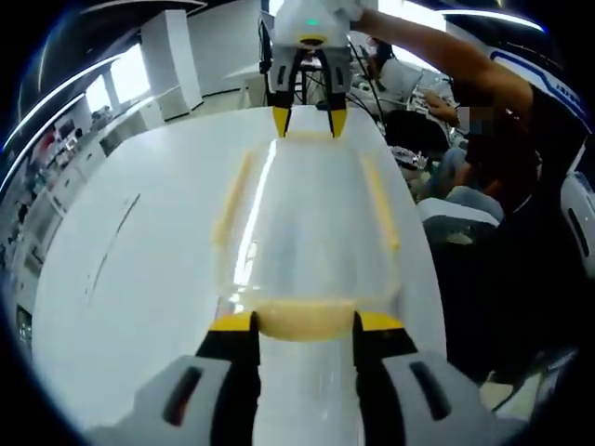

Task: Snap each plastic latch of the storage box into its locked position after aligning the lid with the box until every specified latch is closed and the lid sits flush.

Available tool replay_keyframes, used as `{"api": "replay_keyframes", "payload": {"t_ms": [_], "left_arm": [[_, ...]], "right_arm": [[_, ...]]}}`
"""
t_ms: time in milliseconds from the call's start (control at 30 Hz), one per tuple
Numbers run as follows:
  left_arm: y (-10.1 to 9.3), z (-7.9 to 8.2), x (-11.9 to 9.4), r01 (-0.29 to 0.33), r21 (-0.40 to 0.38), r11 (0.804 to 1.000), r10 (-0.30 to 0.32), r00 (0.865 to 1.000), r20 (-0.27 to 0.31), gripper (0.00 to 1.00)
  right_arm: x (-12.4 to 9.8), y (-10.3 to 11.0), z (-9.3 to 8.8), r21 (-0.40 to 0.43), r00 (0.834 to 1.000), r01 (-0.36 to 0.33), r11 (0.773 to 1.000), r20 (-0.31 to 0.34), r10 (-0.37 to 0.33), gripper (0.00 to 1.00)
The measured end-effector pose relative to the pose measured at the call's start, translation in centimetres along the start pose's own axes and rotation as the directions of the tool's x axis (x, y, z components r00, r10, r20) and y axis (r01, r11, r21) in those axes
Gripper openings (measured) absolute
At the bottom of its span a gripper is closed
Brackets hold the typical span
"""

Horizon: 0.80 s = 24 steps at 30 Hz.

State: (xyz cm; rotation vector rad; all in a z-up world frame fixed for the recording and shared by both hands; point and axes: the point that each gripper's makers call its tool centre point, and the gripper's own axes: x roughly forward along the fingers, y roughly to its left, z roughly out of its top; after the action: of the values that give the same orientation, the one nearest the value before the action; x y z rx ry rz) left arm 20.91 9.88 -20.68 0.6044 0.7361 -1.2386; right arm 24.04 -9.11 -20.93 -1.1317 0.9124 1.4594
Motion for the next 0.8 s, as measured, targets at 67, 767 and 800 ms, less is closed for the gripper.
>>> {"api": "replay_keyframes", "payload": {"t_ms": [67,767,800], "left_arm": [[0.1,-0.4,-0.3,0.001,-0.011,1.0,-0.001,1.0,-0.001,0.37],[1.6,-3.1,-2.0,-0.028,-0.032,0.999,0.028,0.999,-0.029,0.37],[1.7,-3.2,-2.0,-0.029,-0.032,0.999,0.028,0.999,-0.029,0.37]], "right_arm": [[0.3,-0.2,0.4,-0.006,1.0,-0.001,1.0,-0.004,0.001,0.36],[2.1,-1.8,3.1,-0.045,1.0,0.013,0.999,-0.013,-0.014,0.36],[2.2,-1.8,3.2,-0.044,1.0,0.013,0.999,-0.012,-0.013,0.36]]}}
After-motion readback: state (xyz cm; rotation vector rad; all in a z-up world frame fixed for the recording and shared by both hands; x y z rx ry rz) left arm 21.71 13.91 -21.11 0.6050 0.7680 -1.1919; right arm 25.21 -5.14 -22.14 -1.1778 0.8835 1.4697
